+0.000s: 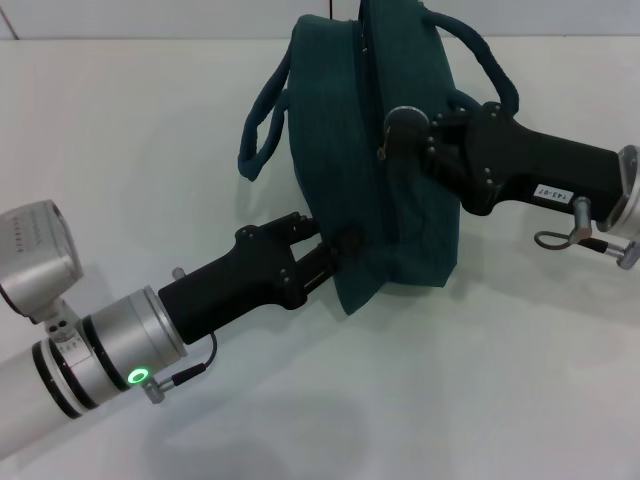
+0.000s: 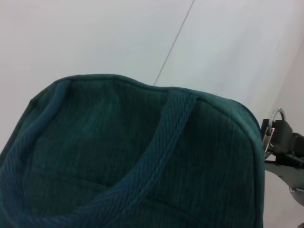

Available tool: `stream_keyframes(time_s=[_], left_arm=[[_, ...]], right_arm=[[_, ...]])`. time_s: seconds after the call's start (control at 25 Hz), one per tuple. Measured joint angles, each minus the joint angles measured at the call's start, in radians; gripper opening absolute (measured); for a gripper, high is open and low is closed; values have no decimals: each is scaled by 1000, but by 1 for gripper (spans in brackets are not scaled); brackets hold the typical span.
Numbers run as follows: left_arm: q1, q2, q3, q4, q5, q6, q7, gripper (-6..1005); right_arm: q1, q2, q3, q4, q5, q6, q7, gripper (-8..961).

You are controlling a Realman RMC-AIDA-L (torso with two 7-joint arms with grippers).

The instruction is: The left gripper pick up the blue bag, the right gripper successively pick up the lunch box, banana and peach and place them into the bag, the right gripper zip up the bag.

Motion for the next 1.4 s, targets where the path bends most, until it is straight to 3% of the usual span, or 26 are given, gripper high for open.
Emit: stream_keyframes(time_s=[0.4, 0.68, 0.92, 1.12, 1.36, 1.4], left_arm=[[-5, 0, 8, -57, 13, -32, 185, 259], [3, 0, 9, -62, 36, -27, 218, 163], [6, 0, -1, -66, 4, 38, 215, 41], [7, 1, -1, -67, -4, 96, 193, 116], [36, 6, -2, -52, -45, 105, 162, 312], [36, 6, -2, -53, -46, 106, 162, 435]], right_arm=[[6, 0, 0, 48, 176, 12, 0, 13], [6, 0, 1, 53, 220, 67, 8, 12], [8, 0, -86, 52, 214, 63, 5, 13], [33, -1, -164, 42, 211, 58, 4, 14], [57, -1, -206, 13, 213, 6, 2, 13], [57, -1, -208, 7, 214, 1, 1, 13]])
